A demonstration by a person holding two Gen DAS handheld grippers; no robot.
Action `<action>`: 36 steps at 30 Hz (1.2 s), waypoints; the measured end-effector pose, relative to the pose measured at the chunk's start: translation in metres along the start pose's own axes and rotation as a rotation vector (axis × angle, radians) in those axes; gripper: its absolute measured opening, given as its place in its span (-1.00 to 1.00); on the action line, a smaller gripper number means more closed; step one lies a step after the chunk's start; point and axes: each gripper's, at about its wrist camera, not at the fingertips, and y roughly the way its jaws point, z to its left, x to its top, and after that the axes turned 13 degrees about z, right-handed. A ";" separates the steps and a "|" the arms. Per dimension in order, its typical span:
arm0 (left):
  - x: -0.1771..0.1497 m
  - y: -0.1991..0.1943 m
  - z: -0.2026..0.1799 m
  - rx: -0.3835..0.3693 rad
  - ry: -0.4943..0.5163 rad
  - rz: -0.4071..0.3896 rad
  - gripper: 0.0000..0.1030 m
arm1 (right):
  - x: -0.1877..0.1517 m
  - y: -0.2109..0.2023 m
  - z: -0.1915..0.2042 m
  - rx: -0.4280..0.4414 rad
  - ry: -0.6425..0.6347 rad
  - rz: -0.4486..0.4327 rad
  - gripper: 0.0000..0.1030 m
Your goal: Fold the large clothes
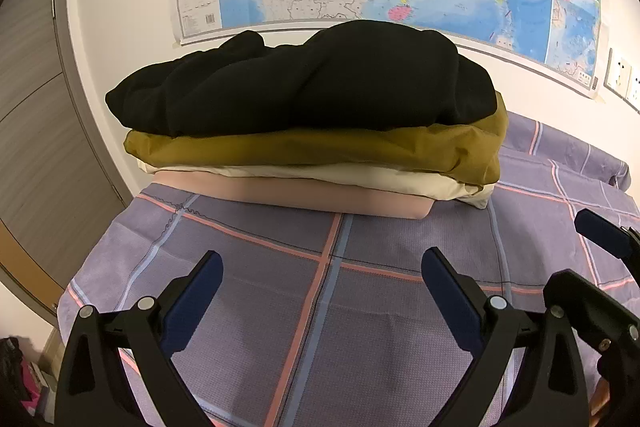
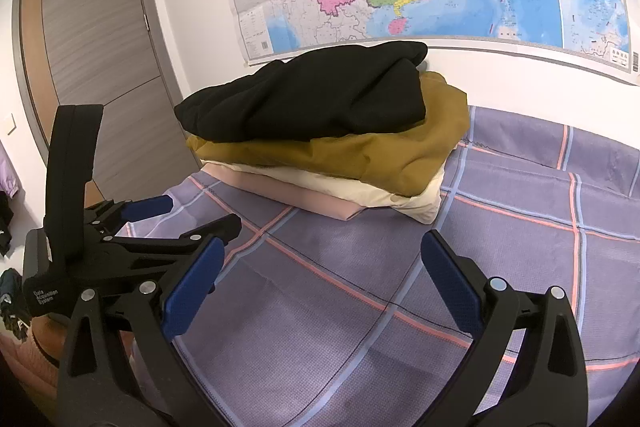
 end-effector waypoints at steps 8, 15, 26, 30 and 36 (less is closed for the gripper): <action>0.000 0.001 -0.001 -0.007 -0.001 0.004 0.87 | 0.000 0.001 0.001 0.000 -0.001 0.007 0.89; 0.000 0.003 -0.001 -0.007 0.000 0.007 0.87 | 0.000 0.000 0.001 0.002 0.000 0.005 0.89; 0.000 0.002 0.000 -0.007 0.000 0.006 0.87 | 0.001 0.001 0.001 -0.001 -0.002 0.007 0.89; 0.000 0.002 0.000 -0.006 -0.001 0.005 0.87 | 0.001 0.002 0.002 0.001 -0.002 0.009 0.89; 0.000 0.002 0.000 0.002 -0.003 0.000 0.87 | 0.002 0.003 0.001 0.002 -0.003 0.011 0.89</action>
